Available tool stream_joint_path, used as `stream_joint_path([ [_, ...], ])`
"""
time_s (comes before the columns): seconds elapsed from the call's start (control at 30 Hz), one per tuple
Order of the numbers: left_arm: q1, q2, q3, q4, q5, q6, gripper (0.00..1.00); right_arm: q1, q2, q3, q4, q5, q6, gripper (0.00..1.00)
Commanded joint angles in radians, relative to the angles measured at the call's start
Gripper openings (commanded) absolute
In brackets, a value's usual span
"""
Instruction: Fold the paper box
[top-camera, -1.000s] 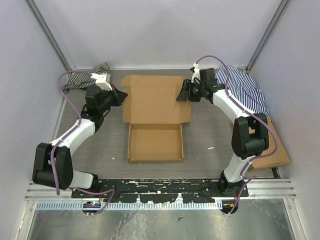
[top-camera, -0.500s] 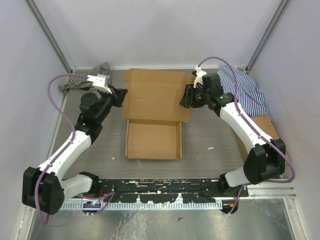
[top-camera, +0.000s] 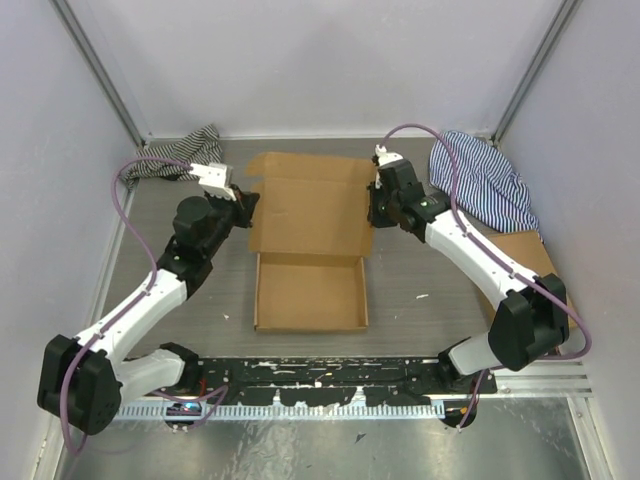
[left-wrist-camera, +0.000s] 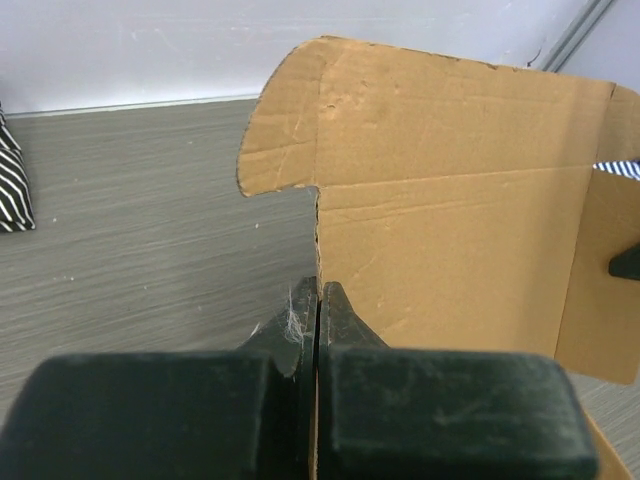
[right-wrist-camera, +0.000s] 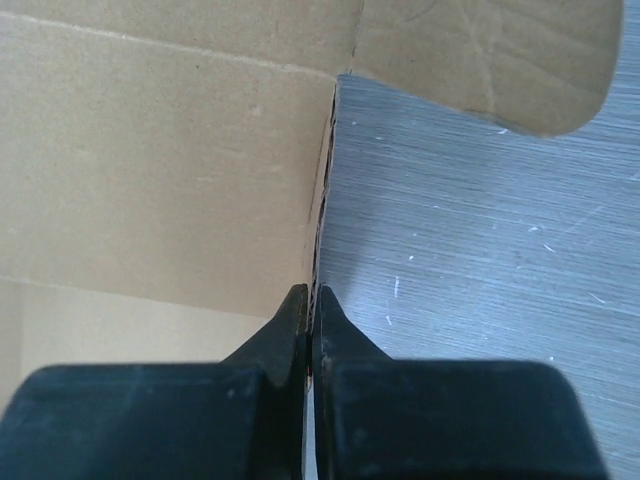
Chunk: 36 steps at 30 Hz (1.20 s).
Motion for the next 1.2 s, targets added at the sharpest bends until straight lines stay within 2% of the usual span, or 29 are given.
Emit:
stream_joint_path([
  [0.0, -0.05, 0.001, 0.034, -0.036, -0.08, 0.052, 0.0, 0.06, -0.006, -0.01, 0.093, 0.23, 0.049, 0.01],
  [0.2, -0.102, -0.012, 0.007, -0.004, -0.188, 0.081, 0.0, 0.128, -0.058, -0.103, 0.226, 0.384, 0.109, 0.01],
  [0.33, -0.138, -0.017, -0.04, 0.095, -0.252, 0.101, 0.0, 0.174, -0.13, -0.213, 0.379, 0.525, 0.128, 0.01],
  [0.63, -0.176, 0.038, -0.105, 0.369, -0.342, 0.136, 0.0, 0.262, -0.237, -0.373, 0.733, 0.769, 0.054, 0.01],
  [0.8, -0.187, 0.073, -0.08, 0.413, -0.36, 0.126, 0.0, 0.287, -0.269, -0.457, 0.902, 0.837, 0.024, 0.01],
  [0.97, -0.25, 0.088, -0.099, 0.447, -0.407, 0.118, 0.0, 0.363, -0.303, -0.583, 1.058, 0.939, 0.004, 0.01],
  [1.07, -0.293, 0.087, -0.137, 0.466, -0.437, 0.097, 0.02, 0.407, -0.304, -0.636, 1.097, 0.996, 0.006, 0.01],
  [1.17, -0.332, 0.082, -0.173, 0.465, -0.471, 0.093, 0.05, 0.444, -0.299, -0.658, 1.061, 1.055, 0.039, 0.01],
])
